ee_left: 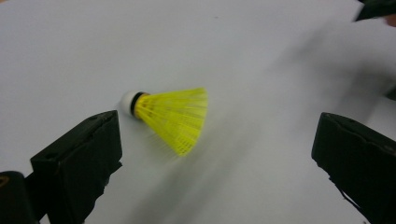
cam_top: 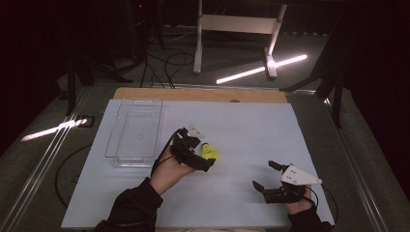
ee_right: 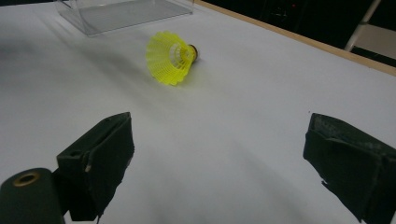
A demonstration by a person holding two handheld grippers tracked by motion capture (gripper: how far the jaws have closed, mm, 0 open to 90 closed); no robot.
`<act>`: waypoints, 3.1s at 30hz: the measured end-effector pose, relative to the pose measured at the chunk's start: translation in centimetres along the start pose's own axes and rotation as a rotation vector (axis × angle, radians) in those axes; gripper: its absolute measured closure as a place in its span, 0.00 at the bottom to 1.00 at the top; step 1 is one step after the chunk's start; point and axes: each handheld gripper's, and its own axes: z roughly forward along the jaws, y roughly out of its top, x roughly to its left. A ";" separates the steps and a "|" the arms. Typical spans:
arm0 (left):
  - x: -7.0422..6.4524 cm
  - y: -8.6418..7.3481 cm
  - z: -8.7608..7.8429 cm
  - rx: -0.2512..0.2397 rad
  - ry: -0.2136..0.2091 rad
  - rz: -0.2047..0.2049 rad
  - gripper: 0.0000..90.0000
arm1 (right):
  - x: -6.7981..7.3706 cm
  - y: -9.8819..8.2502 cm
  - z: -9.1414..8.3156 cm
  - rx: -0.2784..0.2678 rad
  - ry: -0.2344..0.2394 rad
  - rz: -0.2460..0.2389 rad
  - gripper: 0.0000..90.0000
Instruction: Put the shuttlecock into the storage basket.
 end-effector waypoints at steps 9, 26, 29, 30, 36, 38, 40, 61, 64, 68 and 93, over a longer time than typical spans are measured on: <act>0.0 -1.0 1.6 -0.117 0.044 -0.107 0.17 | 0.0 0.0 0.0 0.000 -0.001 0.001 0.10; 0.2 -2.7 5.3 -0.062 0.194 -0.206 0.31 | 0.0 0.0 0.0 0.001 0.002 0.005 0.10; 0.5 -2.8 5.8 -0.055 0.195 -0.229 0.35 | 0.0 0.0 0.0 0.001 0.002 0.005 0.10; 0.5 -2.8 5.8 -0.055 0.195 -0.229 0.36 | 0.0 0.0 0.0 0.000 0.001 0.005 0.10; 0.5 -2.8 6.5 -0.047 0.187 -0.232 0.43 | -0.1 -0.1 0.0 0.001 0.001 0.007 0.10; 0.6 -2.8 6.7 -0.035 0.192 -0.232 0.44 | -0.1 -0.1 0.0 0.002 0.000 0.005 0.10; 0.6 -2.8 7.0 -0.025 0.201 -0.231 0.50 | 0.0 -0.1 0.0 0.002 0.000 0.005 0.10; 2.2 -3.6 8.4 0.003 0.223 -0.278 0.89 | 0.0 -0.1 0.0 0.007 0.000 0.003 0.10; 2.6 -3.5 8.4 0.007 0.225 -0.275 0.95 | 0.0 -0.1 0.0 0.007 0.000 0.003 0.10; 3.1 -3.1 8.0 0.020 0.219 -0.258 0.99 | 0.0 0.0 0.0 0.005 -0.002 0.005 0.10; 3.3 0.3 3.4 0.223 0.072 0.019 0.99 | 0.0 0.0 0.0 0.009 -0.006 0.002 0.10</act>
